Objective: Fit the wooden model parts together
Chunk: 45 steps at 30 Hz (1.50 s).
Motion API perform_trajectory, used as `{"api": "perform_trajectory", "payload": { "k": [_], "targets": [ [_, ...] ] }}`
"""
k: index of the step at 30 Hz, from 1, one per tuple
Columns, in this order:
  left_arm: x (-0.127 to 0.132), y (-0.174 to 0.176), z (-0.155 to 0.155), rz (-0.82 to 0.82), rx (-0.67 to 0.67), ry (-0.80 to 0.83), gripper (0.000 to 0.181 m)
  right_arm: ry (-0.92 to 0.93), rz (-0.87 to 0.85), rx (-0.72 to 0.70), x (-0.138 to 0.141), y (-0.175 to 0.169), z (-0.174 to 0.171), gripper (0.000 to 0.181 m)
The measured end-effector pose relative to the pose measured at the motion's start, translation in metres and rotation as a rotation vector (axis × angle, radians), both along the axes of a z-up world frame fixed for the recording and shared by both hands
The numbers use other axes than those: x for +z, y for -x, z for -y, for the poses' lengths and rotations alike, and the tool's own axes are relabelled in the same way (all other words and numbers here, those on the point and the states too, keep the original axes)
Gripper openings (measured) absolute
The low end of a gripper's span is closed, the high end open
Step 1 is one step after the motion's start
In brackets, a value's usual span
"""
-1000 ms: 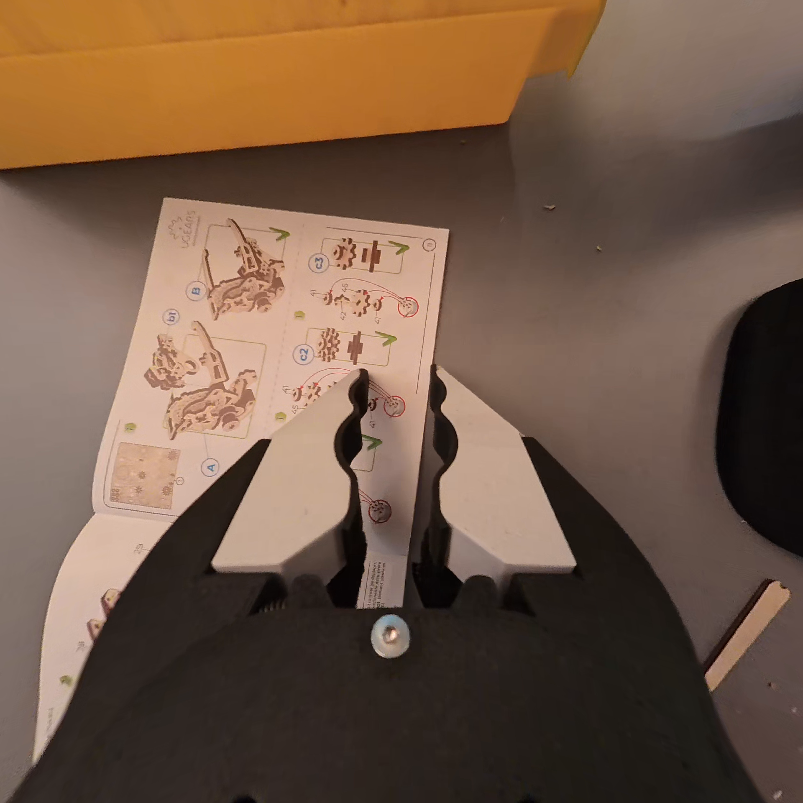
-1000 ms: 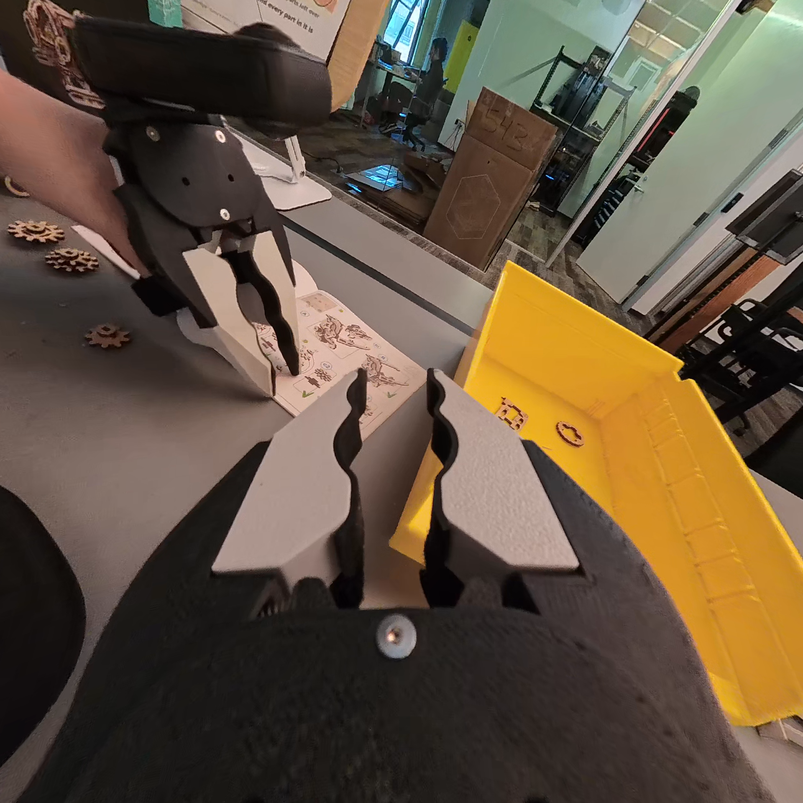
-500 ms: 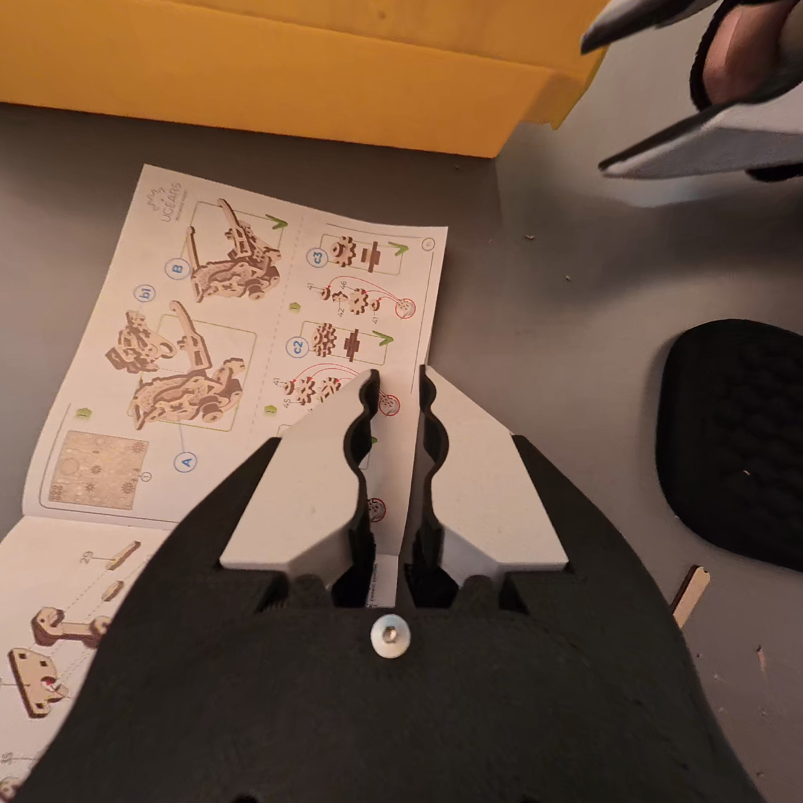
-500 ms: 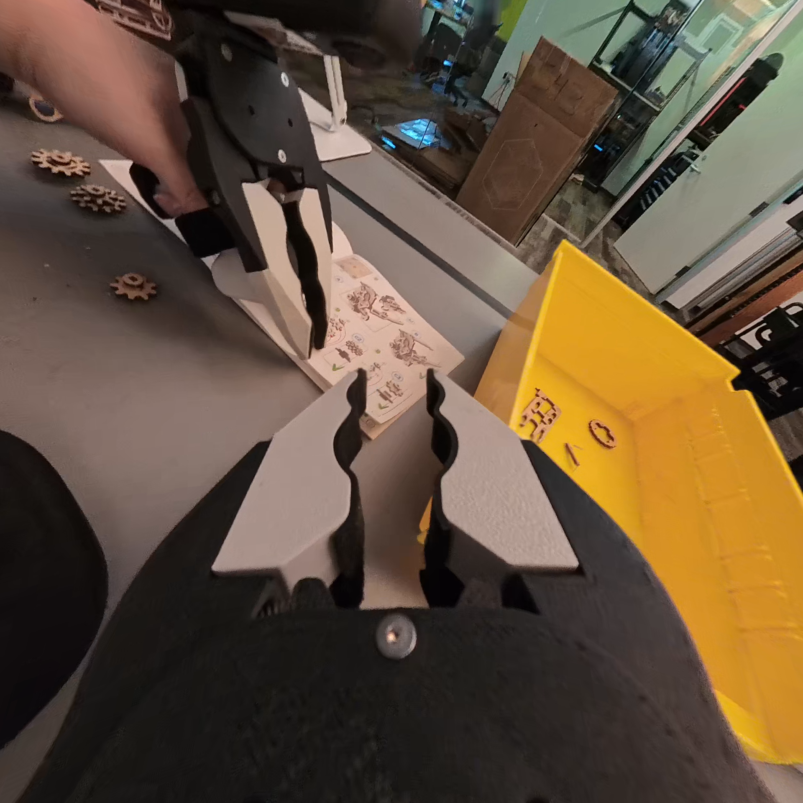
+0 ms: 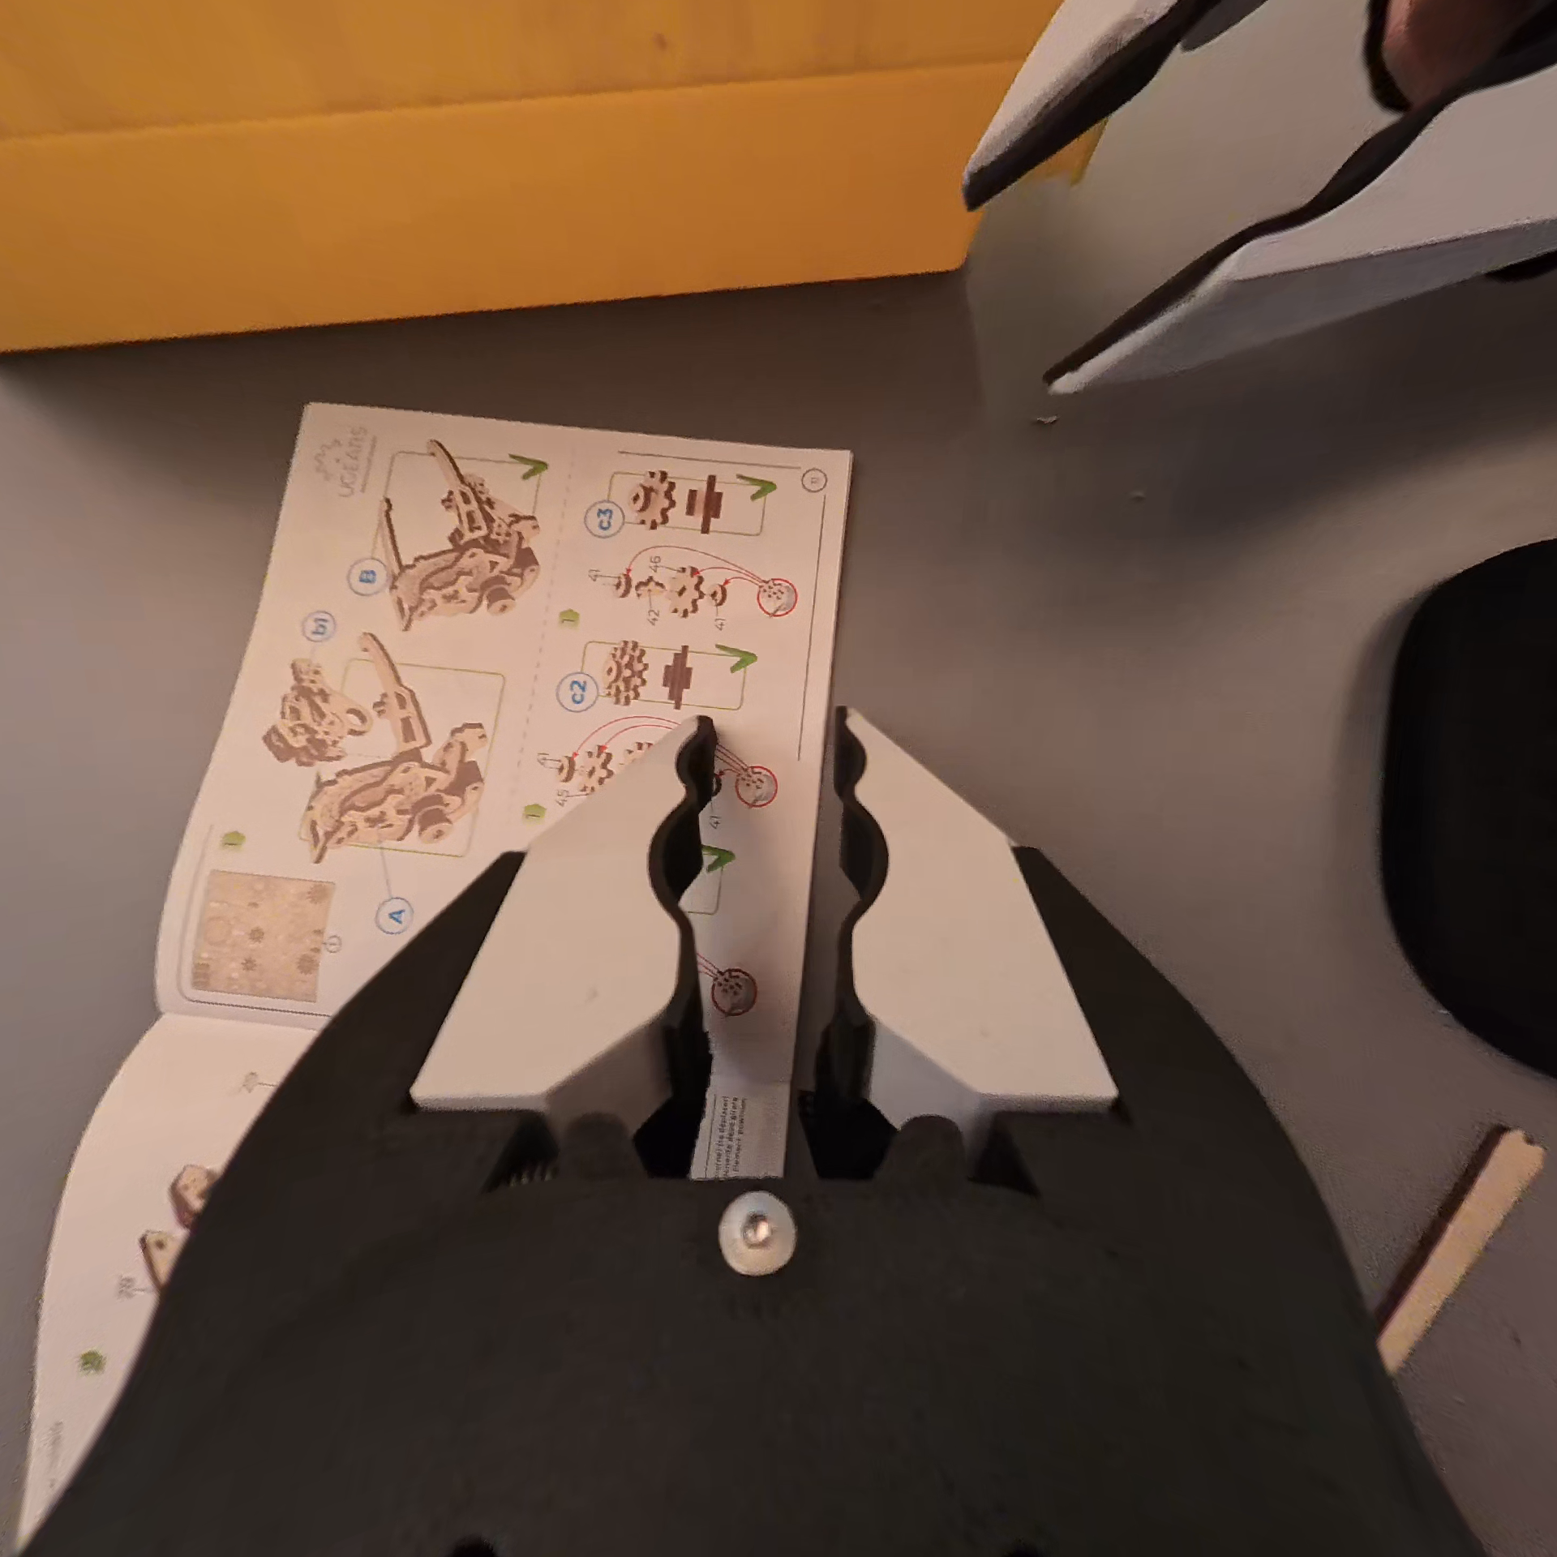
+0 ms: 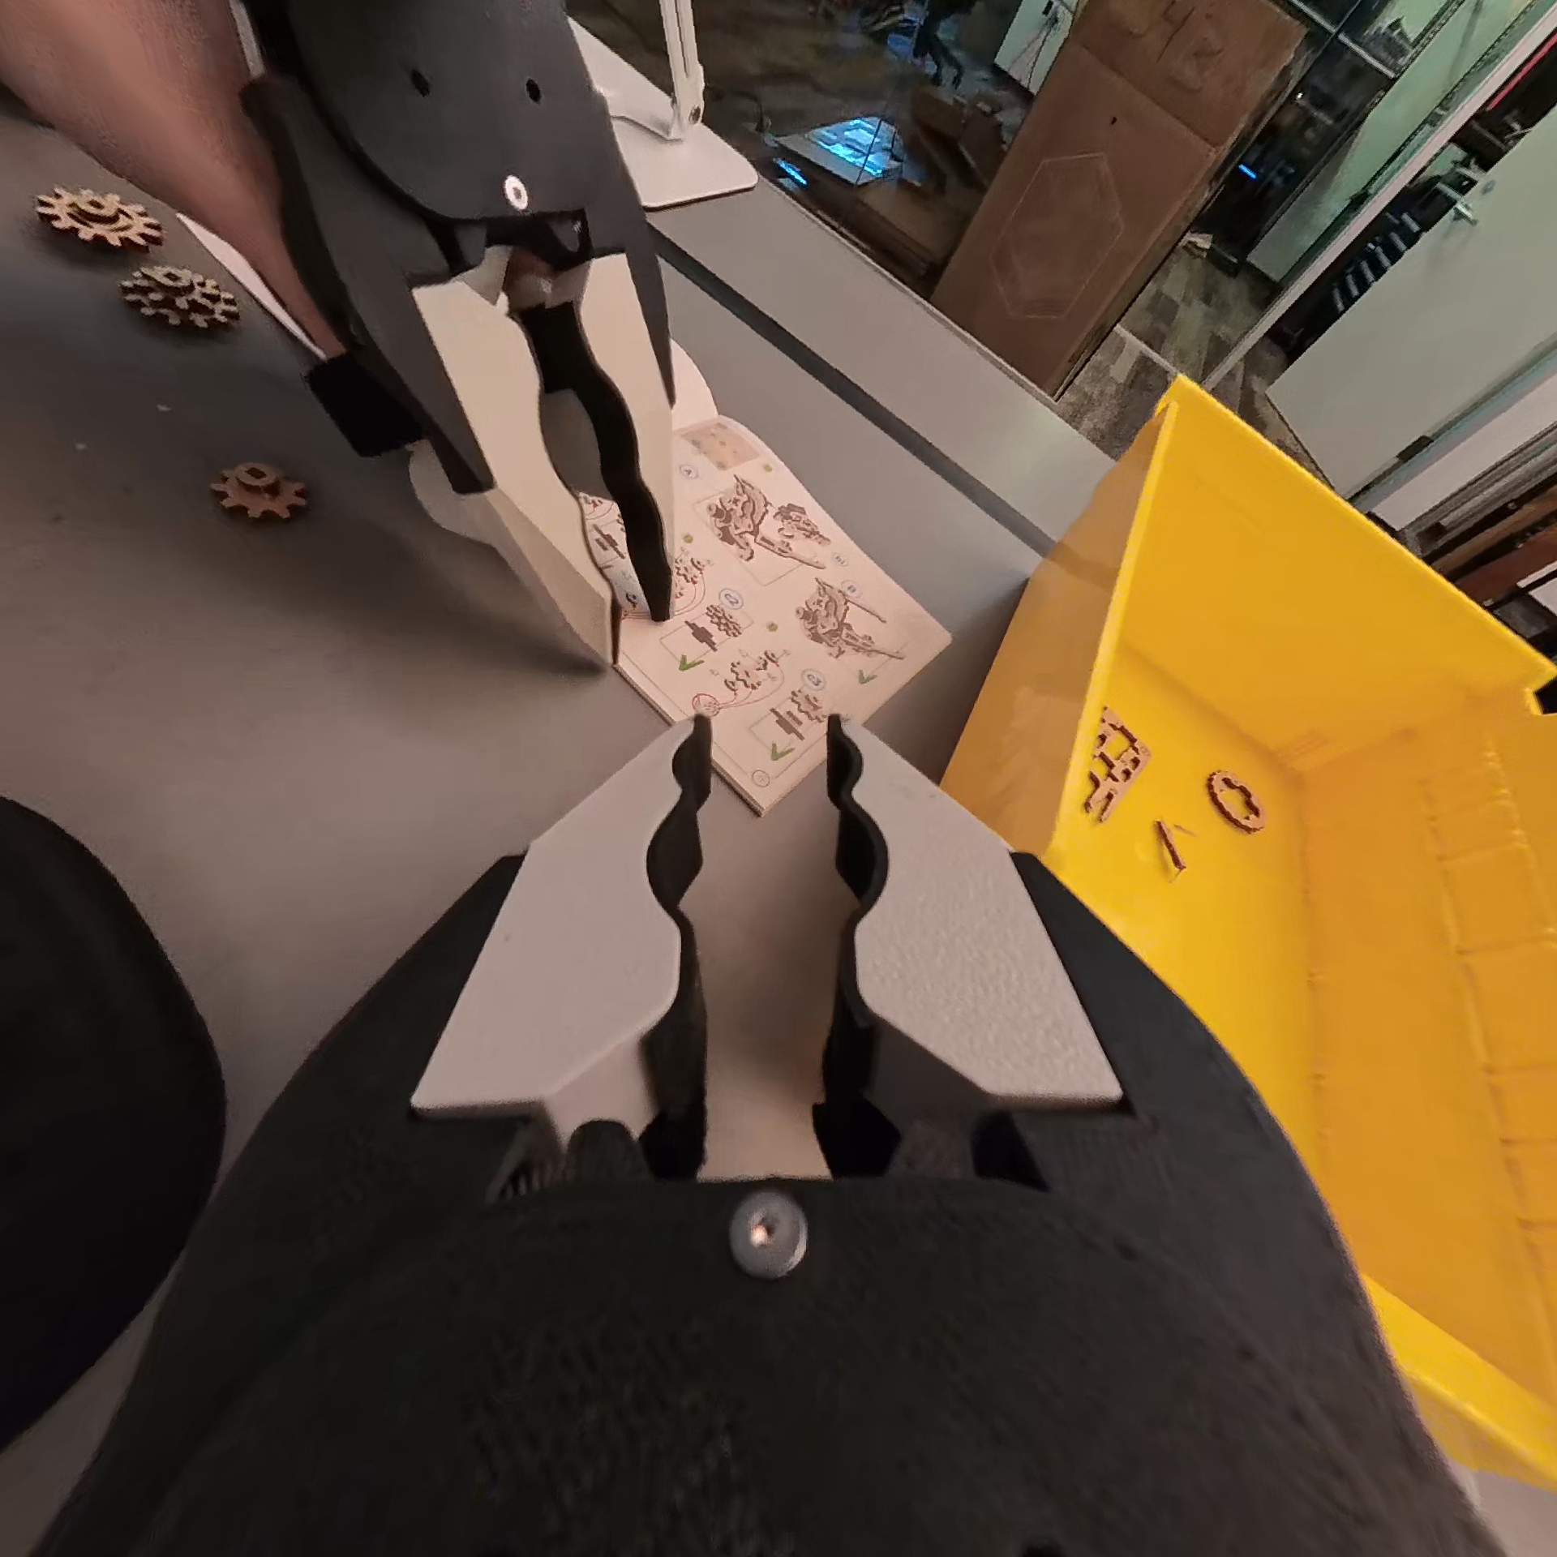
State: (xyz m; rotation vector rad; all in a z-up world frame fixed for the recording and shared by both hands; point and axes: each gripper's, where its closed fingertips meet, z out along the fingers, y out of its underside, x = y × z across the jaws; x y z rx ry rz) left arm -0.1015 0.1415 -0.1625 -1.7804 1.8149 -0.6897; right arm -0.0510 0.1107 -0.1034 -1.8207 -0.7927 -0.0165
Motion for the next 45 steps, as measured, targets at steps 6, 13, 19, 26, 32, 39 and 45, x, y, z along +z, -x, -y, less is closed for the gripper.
{"api": "perform_trajectory", "payload": {
  "k": [6, 13, 19, 26, 32, 39, 45],
  "targets": [
    [0.000, 0.001, -0.005, 0.004, 0.025, 0.038, 0.011, 0.002, 0.004, 0.002, -0.001, 0.000, 0.000, 0.027],
    [0.002, 0.003, -0.002, 0.001, -0.002, 0.018, 0.041, 0.002, 0.016, 0.001, -0.002, 0.000, 0.000, 0.027],
    [0.006, -0.018, -0.001, 0.025, -0.013, -0.079, 0.068, -0.005, 0.009, -0.008, 0.000, -0.003, -0.001, 0.027],
    [-0.003, -0.046, 0.001, -0.032, -0.005, -0.043, 0.068, -0.025, -0.035, -0.033, 0.010, -0.014, -0.001, 0.022],
    [-0.002, -0.044, -0.003, -0.020, 0.009, -0.041, 0.050, -0.035, -0.036, -0.035, 0.014, -0.015, 0.000, 0.024],
    [0.001, -0.039, -0.001, 0.014, 0.007, 0.046, 0.047, -0.016, -0.038, -0.023, 0.010, -0.012, 0.000, 0.024],
    [0.002, -0.033, 0.000, 0.015, 0.006, 0.064, 0.043, 0.030, -0.016, -0.004, -0.001, -0.007, 0.001, 0.024]
  ]
}}
